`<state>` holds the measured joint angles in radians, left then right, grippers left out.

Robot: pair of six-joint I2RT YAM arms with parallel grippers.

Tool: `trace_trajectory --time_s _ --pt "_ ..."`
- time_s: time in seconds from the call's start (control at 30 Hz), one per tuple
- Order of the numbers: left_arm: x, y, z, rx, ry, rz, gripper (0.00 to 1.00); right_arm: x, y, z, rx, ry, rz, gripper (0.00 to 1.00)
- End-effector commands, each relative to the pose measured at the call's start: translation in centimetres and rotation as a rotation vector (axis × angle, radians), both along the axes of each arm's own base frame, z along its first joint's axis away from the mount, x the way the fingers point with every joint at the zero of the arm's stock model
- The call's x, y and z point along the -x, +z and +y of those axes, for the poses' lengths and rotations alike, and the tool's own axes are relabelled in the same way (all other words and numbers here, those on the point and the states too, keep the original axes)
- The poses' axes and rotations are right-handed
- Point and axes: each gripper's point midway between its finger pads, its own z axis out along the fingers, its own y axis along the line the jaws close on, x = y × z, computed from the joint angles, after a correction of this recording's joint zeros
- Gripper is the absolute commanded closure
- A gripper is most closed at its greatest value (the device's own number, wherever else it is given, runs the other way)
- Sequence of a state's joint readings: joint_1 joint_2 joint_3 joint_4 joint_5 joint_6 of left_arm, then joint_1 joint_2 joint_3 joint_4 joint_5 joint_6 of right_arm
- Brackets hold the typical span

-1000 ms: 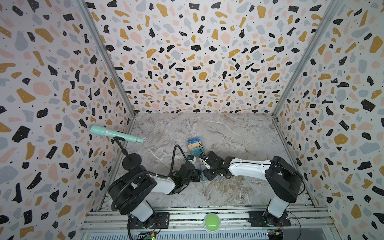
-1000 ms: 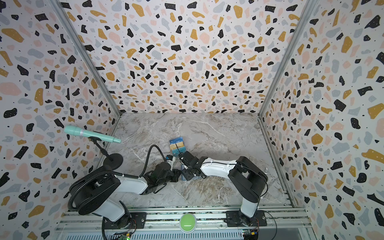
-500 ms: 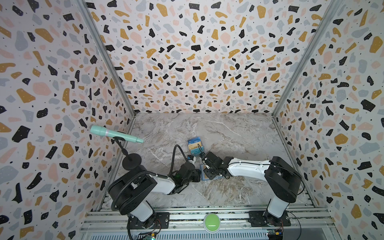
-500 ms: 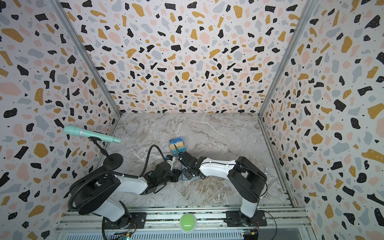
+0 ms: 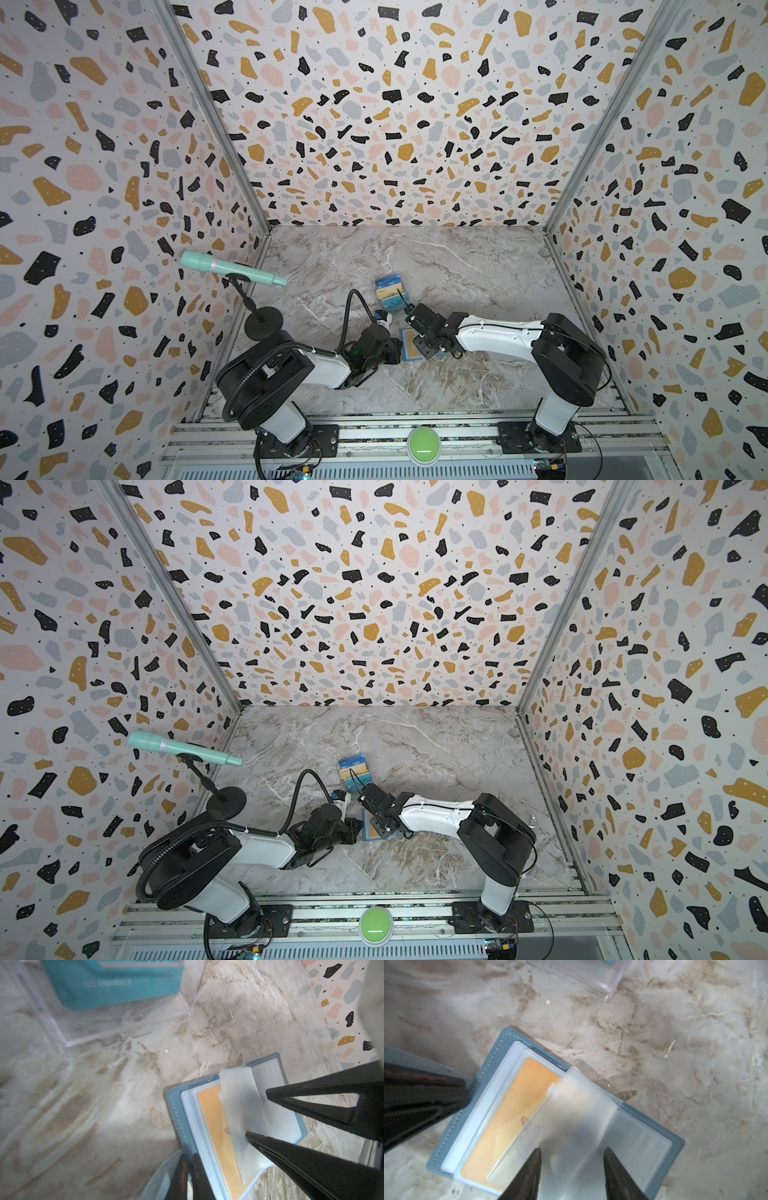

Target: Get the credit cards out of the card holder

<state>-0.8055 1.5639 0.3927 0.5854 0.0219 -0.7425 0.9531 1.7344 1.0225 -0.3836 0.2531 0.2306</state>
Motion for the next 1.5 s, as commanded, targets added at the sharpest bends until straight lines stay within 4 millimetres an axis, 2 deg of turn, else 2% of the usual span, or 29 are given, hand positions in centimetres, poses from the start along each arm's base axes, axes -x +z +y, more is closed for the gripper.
trace_trajectory --time_s 0.0,0.17,0.33,0.5,0.6,0.73,0.83,1.03,1.2,1.47 --pt "0.9 -2.2 1.1 -0.068 -0.012 0.051 0.90 0.2 0.6 -1.2 0.045 -0.015 0.009 0.53" --pt "0.9 -2.1 0.9 -0.066 -0.022 0.048 0.90 0.6 0.6 -0.9 0.029 0.011 0.018 0.61" --pt "0.9 -2.1 0.9 -0.064 -0.024 0.046 0.90 1.0 1.2 0.0 -0.023 0.039 0.023 0.64" --pt "0.8 -2.2 0.9 -0.062 -0.026 0.048 0.90 1.0 1.6 0.8 -0.055 0.060 0.011 0.74" --pt "0.9 -2.4 0.9 -0.062 -0.028 0.052 0.90 1.3 1.8 1.7 -0.101 0.090 0.011 0.75" --pt "0.9 -2.5 0.9 -0.061 -0.030 0.056 0.90 1.3 1.7 1.9 -0.114 0.089 0.006 0.77" --pt "1.0 -2.7 1.0 -0.061 -0.030 0.057 0.90 1.0 2.4 2.0 -0.121 0.084 -0.011 0.77" --pt "0.9 -2.8 1.1 -0.059 -0.023 0.060 0.90 2.2 3.7 4.3 -0.250 0.152 0.036 0.70" --pt "1.0 -2.9 1.3 -0.060 -0.021 0.063 0.90 3.0 2.5 4.7 -0.261 0.177 0.068 0.62" --pt "1.0 -2.8 1.5 -0.057 -0.013 0.064 0.91 3.6 0.7 4.6 -0.243 0.193 0.100 0.56"
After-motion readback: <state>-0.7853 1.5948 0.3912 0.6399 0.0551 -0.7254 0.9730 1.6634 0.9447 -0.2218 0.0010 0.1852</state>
